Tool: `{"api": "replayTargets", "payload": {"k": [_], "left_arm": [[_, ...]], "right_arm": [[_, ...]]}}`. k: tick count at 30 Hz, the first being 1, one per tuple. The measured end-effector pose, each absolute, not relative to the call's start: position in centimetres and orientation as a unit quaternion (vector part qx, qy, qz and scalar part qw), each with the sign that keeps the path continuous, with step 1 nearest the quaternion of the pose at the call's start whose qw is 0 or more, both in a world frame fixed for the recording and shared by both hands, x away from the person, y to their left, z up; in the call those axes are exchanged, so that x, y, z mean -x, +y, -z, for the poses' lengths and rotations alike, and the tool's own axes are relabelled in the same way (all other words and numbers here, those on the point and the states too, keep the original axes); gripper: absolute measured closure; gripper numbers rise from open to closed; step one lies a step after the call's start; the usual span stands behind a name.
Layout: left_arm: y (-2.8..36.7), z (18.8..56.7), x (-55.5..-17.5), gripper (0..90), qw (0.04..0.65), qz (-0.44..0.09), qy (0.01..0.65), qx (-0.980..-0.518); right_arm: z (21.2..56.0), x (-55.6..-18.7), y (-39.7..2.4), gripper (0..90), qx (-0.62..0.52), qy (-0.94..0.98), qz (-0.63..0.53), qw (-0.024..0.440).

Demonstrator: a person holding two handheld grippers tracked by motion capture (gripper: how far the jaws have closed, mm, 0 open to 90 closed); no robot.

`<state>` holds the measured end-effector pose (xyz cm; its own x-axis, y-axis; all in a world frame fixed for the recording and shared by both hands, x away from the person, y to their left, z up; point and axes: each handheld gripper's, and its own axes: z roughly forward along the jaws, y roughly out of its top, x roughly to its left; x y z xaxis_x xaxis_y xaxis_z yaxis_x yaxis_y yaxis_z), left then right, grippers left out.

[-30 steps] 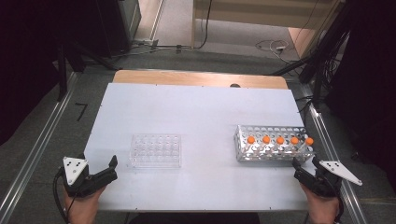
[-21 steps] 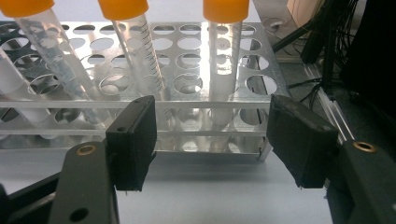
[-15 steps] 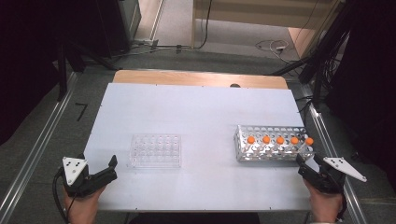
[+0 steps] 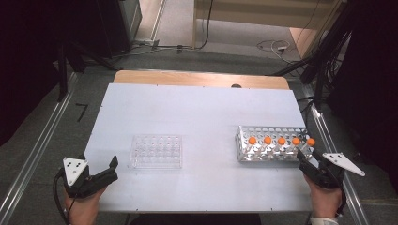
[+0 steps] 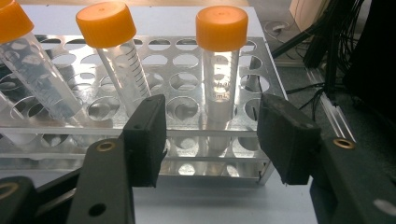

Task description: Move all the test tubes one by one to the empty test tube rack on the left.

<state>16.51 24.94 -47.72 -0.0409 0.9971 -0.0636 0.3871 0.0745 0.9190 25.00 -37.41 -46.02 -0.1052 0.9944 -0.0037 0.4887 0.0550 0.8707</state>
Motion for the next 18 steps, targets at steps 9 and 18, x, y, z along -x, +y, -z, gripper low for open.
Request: {"api": "replayTargets", "payload": {"k": [9, 18], "left_arm": [[24.9, 47.7, -16.5, 1.1, 0.401, -0.381, 0.614, -0.564], [24.9, 47.7, -16.5, 1.2, 0.402, -0.382, 0.614, -0.562]], "right_arm": [[46.0, -25.8, -37.5, 56.1, -0.576, 0.639, -0.376, 0.345], [46.1, -26.5, -37.5, 67.6, -0.575, 0.636, -0.372, 0.355]]}}
